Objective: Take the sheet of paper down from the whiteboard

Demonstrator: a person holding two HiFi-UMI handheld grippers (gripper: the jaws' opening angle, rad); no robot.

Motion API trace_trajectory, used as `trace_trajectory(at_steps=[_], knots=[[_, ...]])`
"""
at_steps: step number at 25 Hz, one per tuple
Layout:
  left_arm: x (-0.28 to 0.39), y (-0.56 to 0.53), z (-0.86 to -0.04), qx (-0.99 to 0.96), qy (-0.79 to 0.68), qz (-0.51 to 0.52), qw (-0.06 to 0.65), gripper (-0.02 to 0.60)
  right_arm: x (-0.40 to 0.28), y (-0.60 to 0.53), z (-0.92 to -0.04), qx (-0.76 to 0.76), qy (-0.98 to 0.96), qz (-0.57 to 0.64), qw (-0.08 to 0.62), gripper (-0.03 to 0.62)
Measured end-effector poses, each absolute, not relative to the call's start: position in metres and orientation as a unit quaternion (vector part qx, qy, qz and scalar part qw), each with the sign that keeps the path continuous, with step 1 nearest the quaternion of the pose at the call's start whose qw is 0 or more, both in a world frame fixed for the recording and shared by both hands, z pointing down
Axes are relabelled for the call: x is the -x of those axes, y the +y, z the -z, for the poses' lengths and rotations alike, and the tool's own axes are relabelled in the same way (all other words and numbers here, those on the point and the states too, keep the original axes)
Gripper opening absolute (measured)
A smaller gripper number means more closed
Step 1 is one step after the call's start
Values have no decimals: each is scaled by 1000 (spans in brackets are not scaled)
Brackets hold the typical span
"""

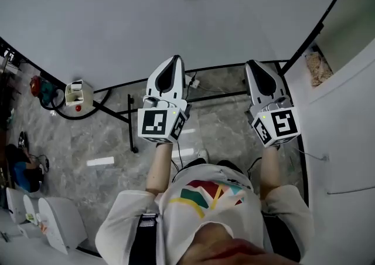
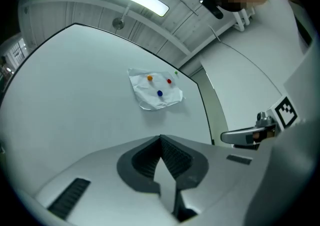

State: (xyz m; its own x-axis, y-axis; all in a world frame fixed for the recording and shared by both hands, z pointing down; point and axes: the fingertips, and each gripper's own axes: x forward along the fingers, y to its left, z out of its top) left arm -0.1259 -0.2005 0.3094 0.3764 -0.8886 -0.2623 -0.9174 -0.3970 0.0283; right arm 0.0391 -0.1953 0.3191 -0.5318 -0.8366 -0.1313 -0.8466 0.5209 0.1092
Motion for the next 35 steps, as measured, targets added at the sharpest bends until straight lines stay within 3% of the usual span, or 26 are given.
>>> trace_trajectory(at_steps=[5, 13, 16, 19, 30, 31, 33, 35], knots=[[131, -265, -289, 817, 557, -129, 76, 44, -29, -250, -328, 478, 876, -64, 16, 15], [128, -310, -250, 826, 486, -284, -40, 51, -5, -297, -312, 436, 896, -79, 25, 15], [125, -323, -229, 824, 441, -345, -84, 135, 0, -305, -306, 424, 901, -85, 31, 15], [124, -336, -218, 816, 403, -392, -134, 164, -1, -310, -303, 415, 905, -86, 32, 15], [114, -360, -216, 781, 337, -458, -260, 158, -3, -312, -308, 406, 909, -91, 36, 15], [115, -360, -217, 778, 339, -461, -261, 145, -4, -311, -308, 406, 909, -92, 35, 15], [116, -361, -219, 772, 344, -465, -265, 51, -4, -308, -309, 406, 909, -92, 34, 15], [115, -360, -218, 769, 344, -469, -265, 48, -3, -306, -311, 405, 909, -94, 30, 15]])
